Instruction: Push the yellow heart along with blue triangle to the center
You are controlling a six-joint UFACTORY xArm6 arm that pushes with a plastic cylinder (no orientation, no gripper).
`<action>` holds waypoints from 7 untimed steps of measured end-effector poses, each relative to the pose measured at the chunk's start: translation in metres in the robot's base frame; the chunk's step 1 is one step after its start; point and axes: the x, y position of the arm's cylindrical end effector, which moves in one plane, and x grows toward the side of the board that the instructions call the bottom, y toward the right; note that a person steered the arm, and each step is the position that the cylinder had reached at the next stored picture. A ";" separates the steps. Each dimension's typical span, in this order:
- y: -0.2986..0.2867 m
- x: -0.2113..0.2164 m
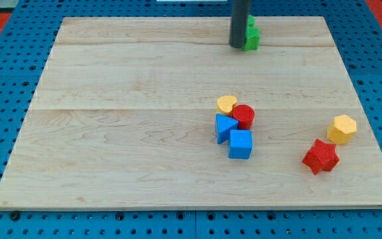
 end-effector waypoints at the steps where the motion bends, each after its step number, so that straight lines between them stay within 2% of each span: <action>1: 0.015 0.022; 3: 0.003 0.113; 4: 0.022 0.164; 5: 0.020 0.244; 6: -0.002 0.297; 7: -0.073 0.287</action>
